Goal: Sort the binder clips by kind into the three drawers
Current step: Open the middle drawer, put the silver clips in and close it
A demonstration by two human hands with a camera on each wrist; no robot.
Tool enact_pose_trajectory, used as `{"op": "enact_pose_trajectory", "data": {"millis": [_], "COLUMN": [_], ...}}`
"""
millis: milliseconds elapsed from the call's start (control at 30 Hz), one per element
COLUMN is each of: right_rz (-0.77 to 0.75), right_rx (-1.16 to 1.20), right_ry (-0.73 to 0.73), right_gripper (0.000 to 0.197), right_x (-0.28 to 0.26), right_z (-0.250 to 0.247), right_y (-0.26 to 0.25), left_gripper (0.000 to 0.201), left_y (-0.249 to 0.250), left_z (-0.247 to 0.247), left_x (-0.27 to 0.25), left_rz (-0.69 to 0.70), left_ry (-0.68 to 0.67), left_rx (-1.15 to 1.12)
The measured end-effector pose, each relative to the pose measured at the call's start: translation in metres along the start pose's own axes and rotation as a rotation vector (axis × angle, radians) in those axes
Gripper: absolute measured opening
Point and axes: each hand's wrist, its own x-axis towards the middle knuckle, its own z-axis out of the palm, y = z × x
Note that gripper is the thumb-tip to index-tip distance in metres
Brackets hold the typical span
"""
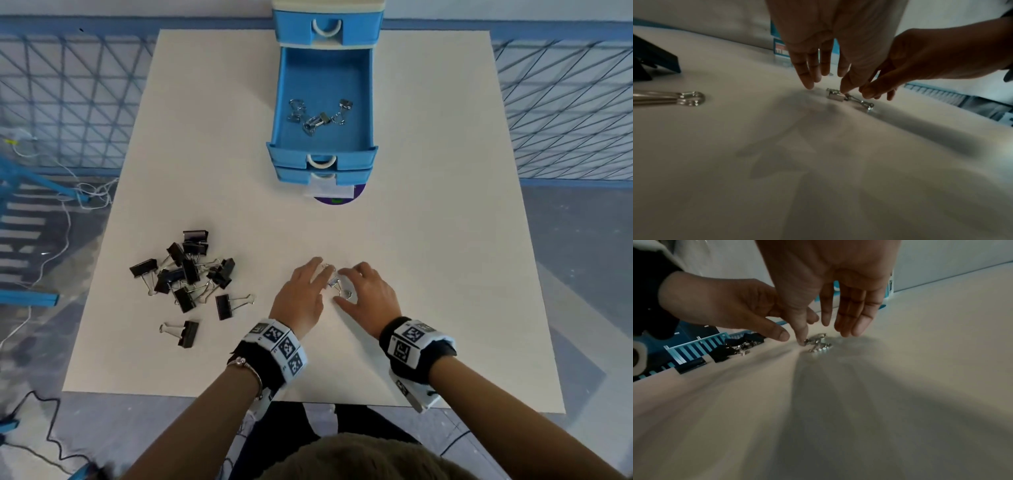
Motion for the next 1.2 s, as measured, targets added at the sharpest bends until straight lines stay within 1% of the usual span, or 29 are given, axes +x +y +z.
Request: {"op": "enact_pose_trajectory", "data": {"millis": [67,133,233,300,433,567,633,733,833,900,967,1067,1133,1200], "right_rz": [0.027,0.045,0.060,0.060,0.042,0.034,0.053,0.082,0.093,0.075,0.045,-0.053,-0.127,-0.170], "right_rx": [-0.032,-0.062,-0.096,-0.106,-0.057,-0.047,-0.046,-0.029,0.078,0.148,0.198,0.245,0.251,0.237], "right_ry": [-0.001,0.009,0.027,0.035,0.071,0.077,0.061,0.009,-0.007,-0.003,0.050,0.220,0.326,0.417], "right_gripper": [0.047,0.047,0.043,0.039,0.027,0.020,0.019,0.021,0.021,0.020,0.018,0.015,0.015,0.015], "right_x": [0.000,0.002,0.007,0.009,0.009,0.005,0.003,-0.005,-0.015,-0.018,-0.016,0.000,0.017,0.038], "right_z": [0.006,0.010,0.011,0.012,0.014,0.014,0.014,0.011,0.002,-0.008,-0.022,-0.053,-0.079,-0.103], "right_y": [-0.001,-0.003,-0.008,-0.010,-0.011,-0.012,-0.011,-0.006,0.001,0.002,-0.001,-0.014,-0.029,-0.043], "left_gripper": [0.060,0.061,0.060,0.058,0.052,0.047,0.044,0.047,0.044,0.043,0.041,0.036,0.033,0.028], "left_y": [0.000,-0.002,-0.002,-0.002,-0.003,0.000,0.003,0.003,0.000,0.001,0.007,0.021,0.032,0.042], "left_z": [0.005,0.009,0.012,0.012,0.013,0.013,0.012,0.010,0.008,-0.001,-0.018,-0.055,-0.084,-0.113], "left_x": [0.003,0.009,0.019,0.022,0.019,0.014,0.012,0.005,-0.006,-0.010,-0.010,0.001,0.015,0.032], "left_rz": [0.019,0.041,0.102,0.113,0.089,0.058,0.042,-0.013,-0.061,-0.063,-0.044,0.003,0.016,0.030], "left_ry": [-0.037,-0.050,-0.055,-0.071,-0.059,-0.051,-0.050,-0.079,-0.083,-0.006,0.123,0.323,0.424,0.518], "left_rx": [0.103,0.177,0.222,0.233,0.192,0.190,0.204,0.201,0.075,-0.052,-0.160,-0.221,-0.232,-0.250]}}
